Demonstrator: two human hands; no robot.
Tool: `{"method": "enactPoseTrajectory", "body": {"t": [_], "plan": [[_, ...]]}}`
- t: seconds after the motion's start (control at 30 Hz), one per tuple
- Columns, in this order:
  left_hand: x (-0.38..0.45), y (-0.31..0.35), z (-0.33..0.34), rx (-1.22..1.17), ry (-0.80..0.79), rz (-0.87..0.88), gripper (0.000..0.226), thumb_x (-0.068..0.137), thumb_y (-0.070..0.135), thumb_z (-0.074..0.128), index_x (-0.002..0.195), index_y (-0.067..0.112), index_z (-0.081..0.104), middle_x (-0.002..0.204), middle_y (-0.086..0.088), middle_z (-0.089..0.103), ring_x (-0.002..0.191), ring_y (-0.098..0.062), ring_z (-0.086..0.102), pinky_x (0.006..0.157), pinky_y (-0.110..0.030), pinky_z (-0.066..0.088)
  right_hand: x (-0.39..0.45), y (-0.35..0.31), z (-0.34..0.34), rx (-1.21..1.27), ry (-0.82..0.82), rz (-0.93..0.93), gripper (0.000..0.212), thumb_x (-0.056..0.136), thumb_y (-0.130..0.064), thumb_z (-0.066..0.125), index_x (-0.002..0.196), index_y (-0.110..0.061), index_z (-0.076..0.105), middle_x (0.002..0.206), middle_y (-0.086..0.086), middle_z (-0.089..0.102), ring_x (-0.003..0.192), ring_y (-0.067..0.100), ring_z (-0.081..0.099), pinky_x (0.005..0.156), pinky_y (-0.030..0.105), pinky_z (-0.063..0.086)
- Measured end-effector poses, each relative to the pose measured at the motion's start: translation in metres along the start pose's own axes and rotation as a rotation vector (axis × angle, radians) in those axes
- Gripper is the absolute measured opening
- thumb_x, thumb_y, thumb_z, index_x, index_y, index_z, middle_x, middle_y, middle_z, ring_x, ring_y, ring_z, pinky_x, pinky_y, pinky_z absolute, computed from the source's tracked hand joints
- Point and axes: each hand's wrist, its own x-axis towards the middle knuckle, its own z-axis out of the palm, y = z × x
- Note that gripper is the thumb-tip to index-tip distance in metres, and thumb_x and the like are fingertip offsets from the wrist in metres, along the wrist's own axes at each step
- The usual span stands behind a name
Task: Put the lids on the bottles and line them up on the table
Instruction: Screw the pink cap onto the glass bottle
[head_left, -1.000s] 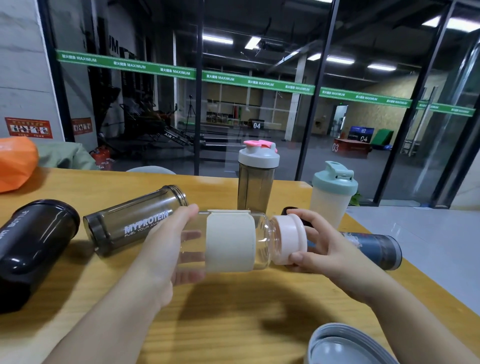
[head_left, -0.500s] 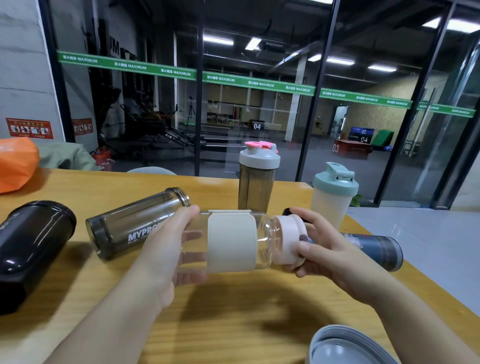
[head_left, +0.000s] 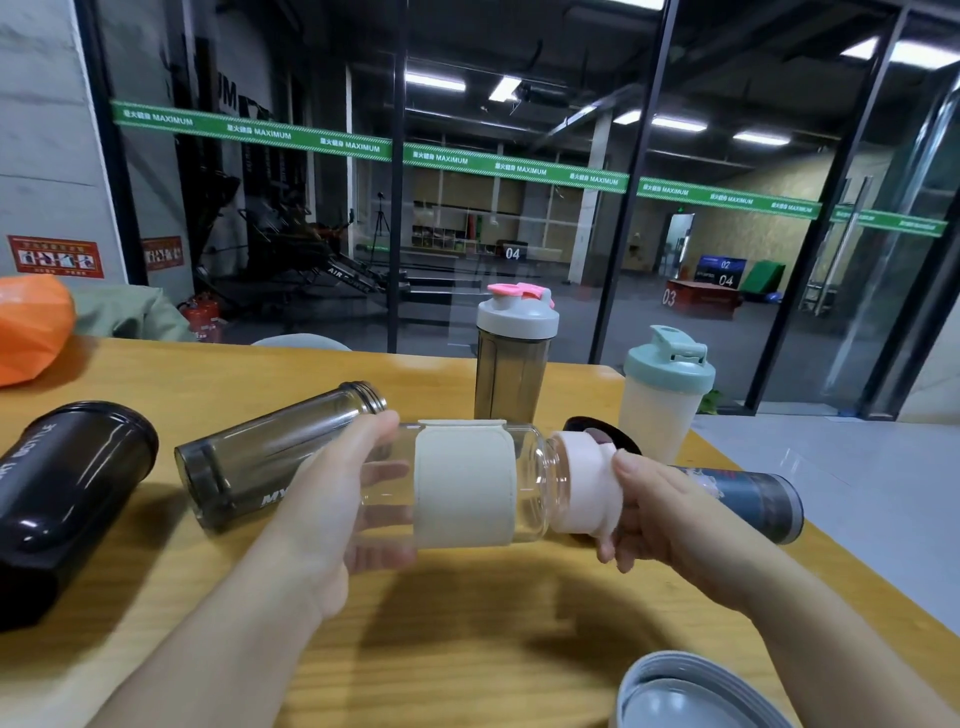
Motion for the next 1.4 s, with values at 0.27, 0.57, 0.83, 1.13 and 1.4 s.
{"method": "enactPoseTrajectory", "body": {"t": [0.27, 0.57, 0.83, 1.13, 1.4], "plan": [[0.0, 0.0, 0.001, -0.006, 0.007, -0.013, 0.042, 0.083, 0.051, 0.055, 0.105, 0.018, 0.067, 0.106, -0.009, 0.064, 0.066, -0.023, 0.06, 0.042, -0.028, 0.045, -0.001, -0.003, 0.001, 0.064, 0.103, -0.123, 0.071, 0.059, -0.061, 0.076, 0.123, -0.046, 0.049, 0.119, -0.018, 0.063, 0.1, 0.014, 0.068, 0.069, 0.028, 0.057], [0.003, -0.002, -0.001, -0.018, 0.004, -0.022, 0.046, 0.081, 0.053, 0.056, 0.11, 0.018, 0.066, 0.107, -0.009, 0.062, 0.066, -0.024, 0.059, 0.042, -0.027, 0.046, -0.004, -0.001, -0.007, -0.042, -0.054, -0.097, 0.073, 0.063, -0.029, 0.077, 0.129, -0.044, 0.05, 0.125, -0.013, 0.06, 0.098, 0.022, 0.067, 0.082, 0.038, 0.057], [0.002, -0.003, 0.0, -0.005, -0.016, -0.004, 0.046, 0.08, 0.052, 0.057, 0.111, 0.019, 0.066, 0.111, -0.011, 0.063, 0.068, -0.024, 0.059, 0.041, -0.027, 0.045, 0.001, 0.001, -0.004, -0.028, -0.001, -0.013, 0.06, 0.069, -0.062, 0.06, 0.116, -0.024, 0.062, 0.089, 0.015, 0.068, 0.072, 0.027, 0.064, 0.065, 0.031, 0.055], [0.0, 0.0, 0.001, -0.016, 0.0, -0.013, 0.043, 0.082, 0.05, 0.056, 0.111, 0.019, 0.066, 0.114, -0.013, 0.063, 0.069, -0.025, 0.059, 0.041, -0.027, 0.045, -0.004, -0.001, -0.004, -0.04, -0.008, -0.07, 0.085, 0.058, -0.039, 0.078, 0.133, -0.049, 0.037, 0.125, -0.016, 0.059, 0.104, 0.02, 0.067, 0.082, 0.034, 0.056], [-0.002, 0.001, 0.002, -0.032, 0.019, -0.013, 0.041, 0.083, 0.048, 0.056, 0.11, 0.019, 0.066, 0.105, -0.008, 0.062, 0.064, -0.024, 0.058, 0.042, -0.027, 0.047, -0.003, 0.001, -0.007, -0.066, -0.079, -0.128, 0.073, 0.064, -0.02, 0.077, 0.123, -0.053, 0.049, 0.131, -0.017, 0.054, 0.111, 0.029, 0.061, 0.093, 0.052, 0.051]]}}
